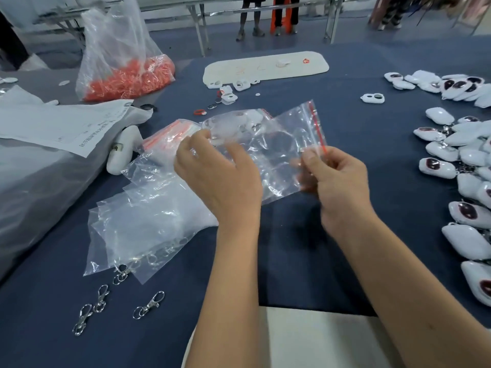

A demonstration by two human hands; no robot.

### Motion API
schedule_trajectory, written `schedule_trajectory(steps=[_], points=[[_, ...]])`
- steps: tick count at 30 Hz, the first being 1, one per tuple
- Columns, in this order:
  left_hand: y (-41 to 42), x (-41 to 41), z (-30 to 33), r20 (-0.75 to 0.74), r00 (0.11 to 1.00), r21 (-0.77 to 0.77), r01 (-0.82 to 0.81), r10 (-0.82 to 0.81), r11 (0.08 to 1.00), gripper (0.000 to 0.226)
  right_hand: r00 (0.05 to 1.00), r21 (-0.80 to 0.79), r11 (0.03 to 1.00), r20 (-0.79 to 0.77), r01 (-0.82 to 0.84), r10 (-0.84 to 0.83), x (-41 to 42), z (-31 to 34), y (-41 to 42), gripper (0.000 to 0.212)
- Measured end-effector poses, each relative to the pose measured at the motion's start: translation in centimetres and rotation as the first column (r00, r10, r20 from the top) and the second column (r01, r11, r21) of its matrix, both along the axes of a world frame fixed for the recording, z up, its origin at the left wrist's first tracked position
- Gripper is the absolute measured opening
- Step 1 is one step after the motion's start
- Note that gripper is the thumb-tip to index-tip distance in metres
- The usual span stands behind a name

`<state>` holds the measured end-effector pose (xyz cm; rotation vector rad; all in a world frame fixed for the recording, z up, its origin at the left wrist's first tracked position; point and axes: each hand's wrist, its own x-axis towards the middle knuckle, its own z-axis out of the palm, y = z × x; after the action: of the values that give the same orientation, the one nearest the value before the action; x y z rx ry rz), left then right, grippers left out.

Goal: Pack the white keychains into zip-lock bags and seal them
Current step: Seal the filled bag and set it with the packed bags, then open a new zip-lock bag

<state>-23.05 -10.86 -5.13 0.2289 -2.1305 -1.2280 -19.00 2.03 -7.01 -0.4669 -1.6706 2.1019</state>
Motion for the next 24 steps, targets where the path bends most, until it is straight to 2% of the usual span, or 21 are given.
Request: schedule_trajectory(steps=[2,4,6,9,11,14,16,17,19,20,22,24], points=[[0.5,-0.3,-0.6,0.128,0.969,-0.039,0.217,-0.211,0.975,0.046,0.998,0.006,1.000,0.059,-0.017,0.016,1.3,-0.2,3.0,0.014],[1.4,-0.1,-1.3,0.232,0.891,-0.064,0.416,-0.392,0.907,0.058,0.988,0.148,0.989,0.156,-0.027,0.004,2.6,-0.5,5.4,0.022],[2.4,0.4,-1.5,0.248,0.853,-0.065,0.487,-0.459,0.871,0.063,0.979,0.288,0.957,0.198,-0.013,-0.046,3.7,-1.0,7.1,0.028],[2.9,0.6,-1.6,0.176,0.889,-0.036,0.435,-0.423,0.900,0.056,0.978,0.448,0.894,0.174,0.022,-0.111,5.0,-1.8,8.1,0.024],[2.8,0.4,-1.7,0.116,0.927,-0.066,0.365,-0.356,0.929,0.049,0.980,0.457,0.886,0.128,0.075,-0.149,5.3,-2.1,8.1,0.017],[3.1,0.8,-1.4,-0.045,0.973,-0.274,0.204,-0.225,0.940,0.041,0.980,0.460,0.879,0.077,0.126,-0.181,5.3,-2.3,7.7,0.015],[4.2,1.4,-1.2,-0.184,0.954,-0.332,0.168,-0.239,0.928,0.031,0.978,0.532,0.833,0.041,0.151,-0.203,5.4,-2.4,7.3,0.016],[5.0,1.9,-1.2,-0.187,0.931,-0.306,0.248,-0.313,0.919,0.026,0.977,0.583,0.796,0.018,0.162,-0.213,5.4,-2.3,7.1,0.016],[6.6,2.9,-1.3,-0.014,0.857,-0.092,0.513,-0.516,0.854,0.028,0.975,0.681,0.709,-0.035,0.183,-0.218,5.5,-2.3,6.7,0.018],[7.3,3.2,-1.5,0.079,0.805,0.026,0.588,-0.588,0.808,0.031,0.975,0.726,0.662,-0.054,0.188,-0.217,5.5,-2.3,6.5,0.021],[8.3,3.6,-2.2,0.177,0.744,0.089,0.640,-0.645,0.763,0.029,0.977,0.787,0.591,-0.068,0.177,-0.203,5.3,-2.4,6.4,0.027],[8.5,3.6,-2.5,0.199,0.730,0.112,0.645,-0.653,0.756,0.023,0.982,0.804,0.576,-0.049,0.146,-0.180,5.1,-2.4,6.3,0.025]])
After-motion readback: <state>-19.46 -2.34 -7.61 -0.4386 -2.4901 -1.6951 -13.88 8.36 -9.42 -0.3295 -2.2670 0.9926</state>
